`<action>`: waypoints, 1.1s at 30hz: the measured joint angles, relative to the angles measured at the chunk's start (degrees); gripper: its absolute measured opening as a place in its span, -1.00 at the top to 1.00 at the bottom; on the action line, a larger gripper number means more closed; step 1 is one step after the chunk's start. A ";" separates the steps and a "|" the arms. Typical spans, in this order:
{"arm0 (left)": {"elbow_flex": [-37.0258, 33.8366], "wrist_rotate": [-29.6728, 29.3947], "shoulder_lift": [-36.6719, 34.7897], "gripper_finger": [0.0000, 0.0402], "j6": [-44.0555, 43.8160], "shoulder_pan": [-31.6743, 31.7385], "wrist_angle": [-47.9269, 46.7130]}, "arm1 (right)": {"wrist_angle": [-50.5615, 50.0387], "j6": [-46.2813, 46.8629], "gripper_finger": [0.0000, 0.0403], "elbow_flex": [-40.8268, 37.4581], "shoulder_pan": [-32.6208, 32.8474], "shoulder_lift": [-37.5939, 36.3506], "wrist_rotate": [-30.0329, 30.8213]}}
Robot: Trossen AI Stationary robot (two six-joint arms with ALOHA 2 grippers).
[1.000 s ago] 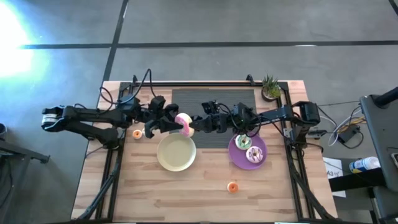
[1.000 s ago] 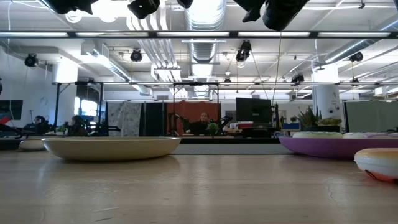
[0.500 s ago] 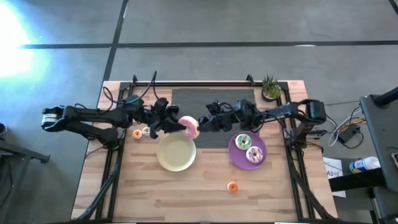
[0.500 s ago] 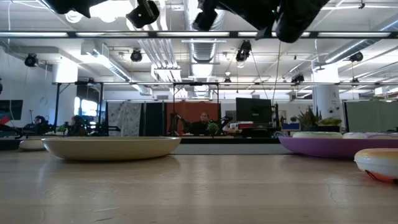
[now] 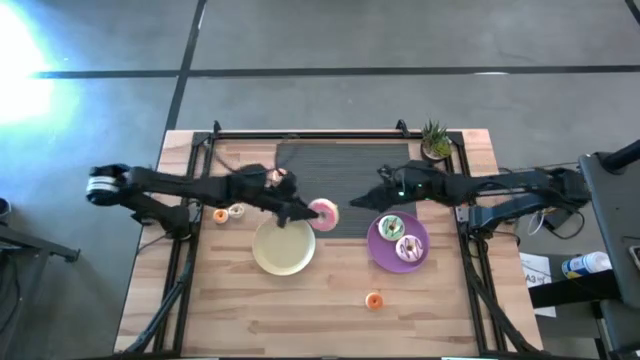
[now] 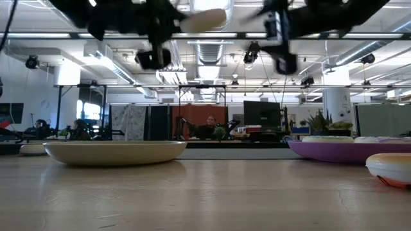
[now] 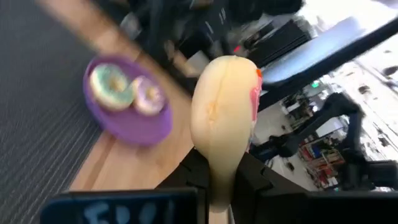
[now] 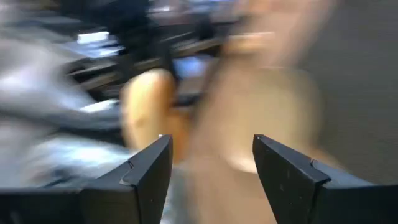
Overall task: Pick & Place donuts
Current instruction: Put the big pink donut on the purple plate
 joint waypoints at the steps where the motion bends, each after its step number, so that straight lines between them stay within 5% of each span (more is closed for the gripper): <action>1: 0.80 0.13 2.53 0.94 -0.51 -0.11 0.60 | -7.72 -0.69 -0.07 0.55 0.59 -2.45 3.98; 5: 5.57 3.53 12.93 0.94 -0.92 -0.57 3.51 | -25.01 -1.91 -0.07 3.33 4.43 -10.23 18.95; 11: 15.82 8.51 26.83 0.94 2.10 -1.74 3.16 | -30.72 -2.19 -0.07 5.08 9.81 -16.47 34.92; 19: 33.44 12.33 42.54 0.94 7.27 -4.52 1.16 | -30.44 -4.63 -0.06 5.02 10.52 -17.00 37.51; 27: 51.99 7.78 55.51 0.94 11.78 -4.33 -14.28 | -30.45 -6.53 -0.06 5.15 10.52 -17.77 37.68; 33: 57.92 5.38 59.20 0.91 14.33 -3.59 -22.56 | -30.53 -8.21 -0.06 5.15 10.48 -18.99 37.68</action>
